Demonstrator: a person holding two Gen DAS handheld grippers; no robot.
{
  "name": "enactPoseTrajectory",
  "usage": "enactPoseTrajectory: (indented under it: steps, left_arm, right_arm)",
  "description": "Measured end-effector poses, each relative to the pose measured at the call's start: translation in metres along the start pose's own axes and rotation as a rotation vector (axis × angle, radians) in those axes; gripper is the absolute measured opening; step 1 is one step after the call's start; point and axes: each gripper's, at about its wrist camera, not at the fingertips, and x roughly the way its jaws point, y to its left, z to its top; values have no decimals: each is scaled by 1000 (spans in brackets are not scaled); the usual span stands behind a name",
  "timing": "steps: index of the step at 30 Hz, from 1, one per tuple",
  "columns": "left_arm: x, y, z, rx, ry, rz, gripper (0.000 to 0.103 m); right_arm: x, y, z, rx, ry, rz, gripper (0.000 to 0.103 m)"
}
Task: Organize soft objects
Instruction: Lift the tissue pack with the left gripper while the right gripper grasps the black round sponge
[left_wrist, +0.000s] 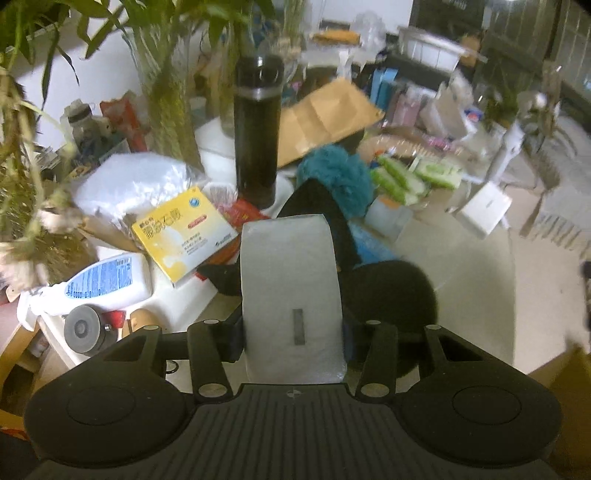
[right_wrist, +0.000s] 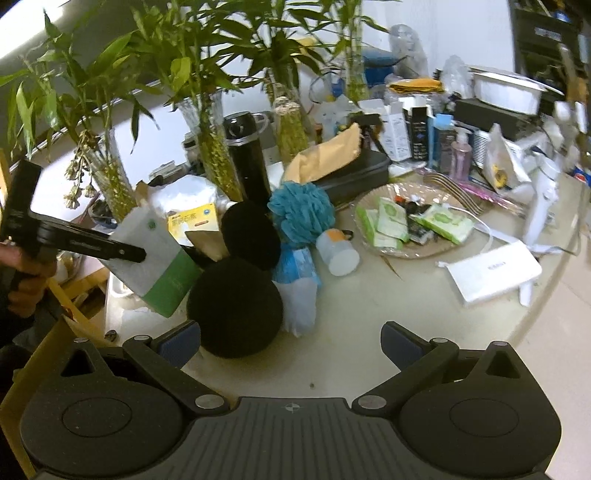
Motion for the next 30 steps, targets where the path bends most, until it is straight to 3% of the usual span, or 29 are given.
enactPoseTrajectory:
  steps: [5, 13, 17, 24, 30]
  left_arm:
    - [-25, -3, -9, 7, -67, -24, 47]
    - [-65, -4, -25, -11, -182, -63, 47]
    - [-81, -1, -30, -37, -226, -82, 47]
    - [-95, 2, -42, -59, -265, -111, 47]
    - [-101, 5, -54, -82, -292, -128, 47]
  right_arm:
    - [17, 3, 11, -48, -2, 105, 103]
    - [61, -6, 21, -122, 65, 182, 102]
    - [84, -15, 23, -120, 112, 235, 93]
    - [123, -19, 21, -119, 163, 324, 90]
    - [163, -28, 19, -20, 188, 396, 79]
